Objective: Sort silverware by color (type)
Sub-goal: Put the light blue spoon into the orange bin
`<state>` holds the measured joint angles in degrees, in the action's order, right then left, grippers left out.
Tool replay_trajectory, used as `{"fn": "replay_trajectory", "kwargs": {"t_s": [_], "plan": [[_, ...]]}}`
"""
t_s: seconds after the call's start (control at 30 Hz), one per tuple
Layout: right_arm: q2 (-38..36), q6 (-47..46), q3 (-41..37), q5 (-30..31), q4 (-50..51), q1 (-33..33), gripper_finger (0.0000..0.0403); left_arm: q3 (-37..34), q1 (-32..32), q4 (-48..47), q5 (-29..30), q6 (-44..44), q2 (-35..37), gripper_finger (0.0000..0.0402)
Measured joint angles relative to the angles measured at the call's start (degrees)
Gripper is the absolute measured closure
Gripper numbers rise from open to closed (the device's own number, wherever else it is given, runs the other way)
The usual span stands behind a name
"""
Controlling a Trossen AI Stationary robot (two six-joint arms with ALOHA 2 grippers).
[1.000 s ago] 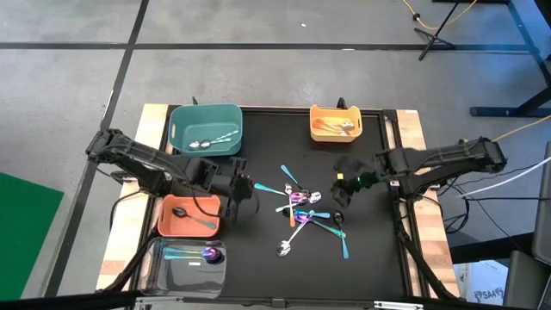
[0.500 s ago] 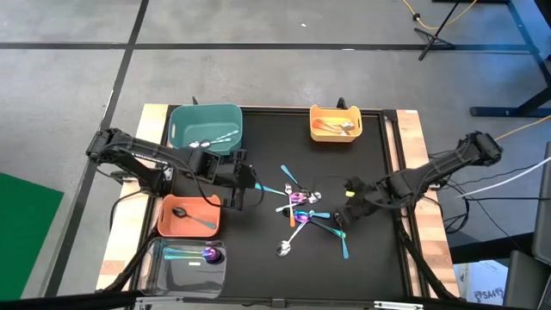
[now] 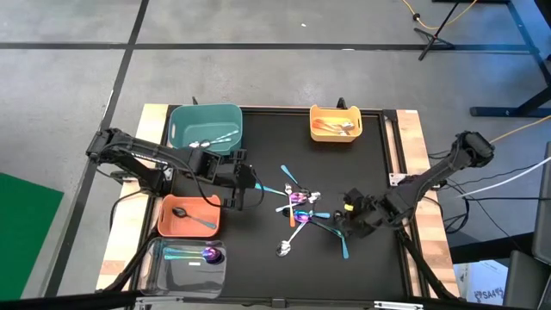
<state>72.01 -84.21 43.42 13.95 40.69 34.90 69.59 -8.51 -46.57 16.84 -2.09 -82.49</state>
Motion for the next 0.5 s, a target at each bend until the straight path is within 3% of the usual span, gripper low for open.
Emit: {"fn": "replay_trajectory", "kwargs": {"t_s": [0.5], "plan": [[11.2, -8.8, 0.0, 0.1, -2.7, 3.4, 0.0306, 0.0, 0.0, 0.1, 0.0, 0.0, 0.0, 0.0311]]}}
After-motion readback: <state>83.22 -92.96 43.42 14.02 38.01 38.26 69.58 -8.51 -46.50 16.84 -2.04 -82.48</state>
